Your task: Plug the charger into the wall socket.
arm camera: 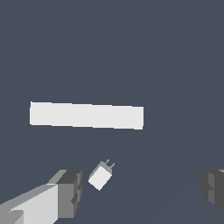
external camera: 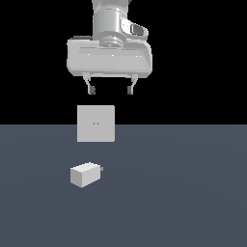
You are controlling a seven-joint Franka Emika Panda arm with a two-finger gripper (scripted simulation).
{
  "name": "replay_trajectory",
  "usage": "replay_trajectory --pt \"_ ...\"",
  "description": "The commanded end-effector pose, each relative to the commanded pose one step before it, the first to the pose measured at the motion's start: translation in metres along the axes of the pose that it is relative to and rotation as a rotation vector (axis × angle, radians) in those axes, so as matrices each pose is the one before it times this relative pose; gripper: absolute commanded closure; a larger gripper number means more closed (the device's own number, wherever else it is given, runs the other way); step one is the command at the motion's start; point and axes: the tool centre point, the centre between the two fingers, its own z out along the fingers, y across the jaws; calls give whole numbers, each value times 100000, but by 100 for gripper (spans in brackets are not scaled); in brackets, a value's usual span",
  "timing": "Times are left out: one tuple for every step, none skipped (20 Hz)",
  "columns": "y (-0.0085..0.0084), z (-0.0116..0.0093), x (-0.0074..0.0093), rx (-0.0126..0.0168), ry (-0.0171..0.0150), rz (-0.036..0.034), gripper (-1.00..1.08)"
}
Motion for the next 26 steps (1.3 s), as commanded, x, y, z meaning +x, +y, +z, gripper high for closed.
replay_trajectory --pt "1 0 0 0 0 0 -92" --pt "2 7 -11 -9 22 65 -92" --pt "-6 28 -29 -18 55 173 -92" --pt "-7 45 -49 -30 93 293 -92" --pt "-7 62 -69 -42 132 414 -92" --pt "-11 80 -88 -54 168 528 -92" --pt "-12 97 -108 -66 206 645 -92" --pt "-14 114 -127 -77 242 758 -92" --pt "-17 131 -145 -89 277 869 -92" --pt "-19 147 -163 -100 312 978 -92" --pt "-22 164 -180 -110 345 1082 -92" --pt "-24 179 -197 -121 378 1184 -92" --pt "-25 194 -214 -131 410 1285 -92" --pt "-28 209 -229 -140 440 1378 -92" --pt "-31 223 -244 -149 469 1468 -92" --pt "-32 236 -258 -158 497 1556 -92" --pt "-34 248 -271 -166 524 1638 -92" --pt "-37 261 -284 -174 548 1715 -92" --pt "-39 272 -295 -182 572 1788 -92" --pt "-41 283 -306 -189 593 1856 -92" --pt "-43 292 -316 -195 613 1918 -92" --pt "-44 292 -314 -195 611 1913 -92" --pt "-43 287 -308 -192 599 1876 -92" --pt "-43 282 -301 -189 587 1839 -92" --pt "-42 277 -295 -187 576 1805 -92" --pt "-43 272 -289 -184 565 1769 -92"
